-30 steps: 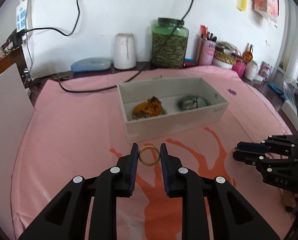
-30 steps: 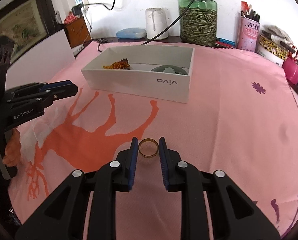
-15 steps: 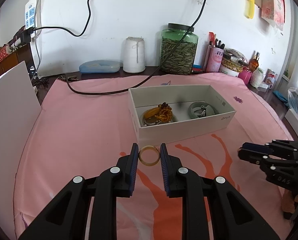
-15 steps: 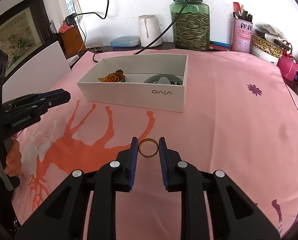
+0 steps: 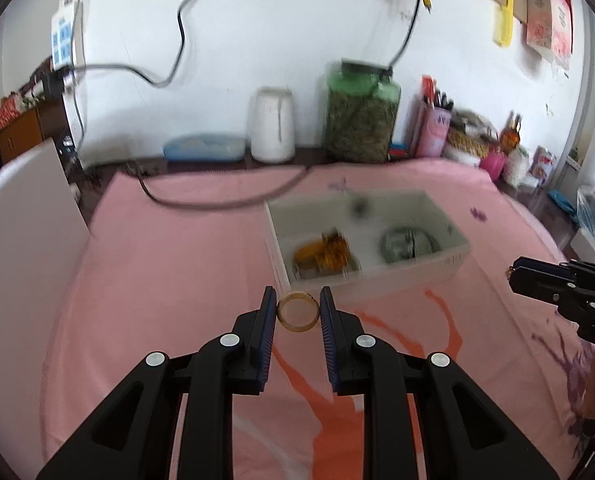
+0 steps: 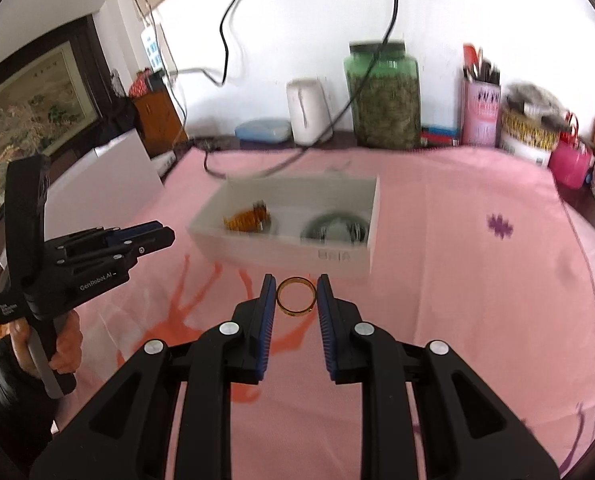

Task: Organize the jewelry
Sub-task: 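Lift both rings and carry them over the white box, then lower both rings into the white box and open both grippers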

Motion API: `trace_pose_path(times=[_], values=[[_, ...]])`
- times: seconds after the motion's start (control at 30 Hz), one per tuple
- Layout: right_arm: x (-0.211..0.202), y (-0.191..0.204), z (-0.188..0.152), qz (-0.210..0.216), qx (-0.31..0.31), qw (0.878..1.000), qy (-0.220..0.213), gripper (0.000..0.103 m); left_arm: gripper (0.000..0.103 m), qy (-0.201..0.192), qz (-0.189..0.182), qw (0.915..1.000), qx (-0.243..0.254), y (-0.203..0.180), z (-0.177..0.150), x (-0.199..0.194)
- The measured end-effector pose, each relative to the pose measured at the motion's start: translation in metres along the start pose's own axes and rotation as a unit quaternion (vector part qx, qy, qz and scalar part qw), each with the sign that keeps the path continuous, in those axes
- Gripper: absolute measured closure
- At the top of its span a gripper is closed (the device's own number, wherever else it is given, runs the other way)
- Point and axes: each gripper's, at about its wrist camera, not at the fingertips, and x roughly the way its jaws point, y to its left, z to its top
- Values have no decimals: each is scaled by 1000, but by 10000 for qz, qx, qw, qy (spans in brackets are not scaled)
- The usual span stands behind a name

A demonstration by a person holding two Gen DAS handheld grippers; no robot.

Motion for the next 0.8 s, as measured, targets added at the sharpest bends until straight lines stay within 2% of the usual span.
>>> trace_pose_path(times=[0.23, 0.33, 0.4, 0.6, 0.8], values=[[7, 5, 46, 168, 87, 9997, -175, 83, 81, -364, -216, 9983, -394, 11, 52, -12], [26, 6, 58, 249, 121, 9996, -101, 83, 81, -200, -408, 9971, -615, 13, 62, 7], [38, 5, 61, 257, 146, 9996, -28, 83, 81, -21, -445, 9967, -674, 10, 60, 24], [68, -8, 57, 147, 278, 9994, 164, 83, 81, 330, -476, 9975, -392, -9, 46, 62], [84, -14, 53, 7, 245, 9993, 295, 83, 81, 447, -467, 9974, -306, -15, 40, 81]])
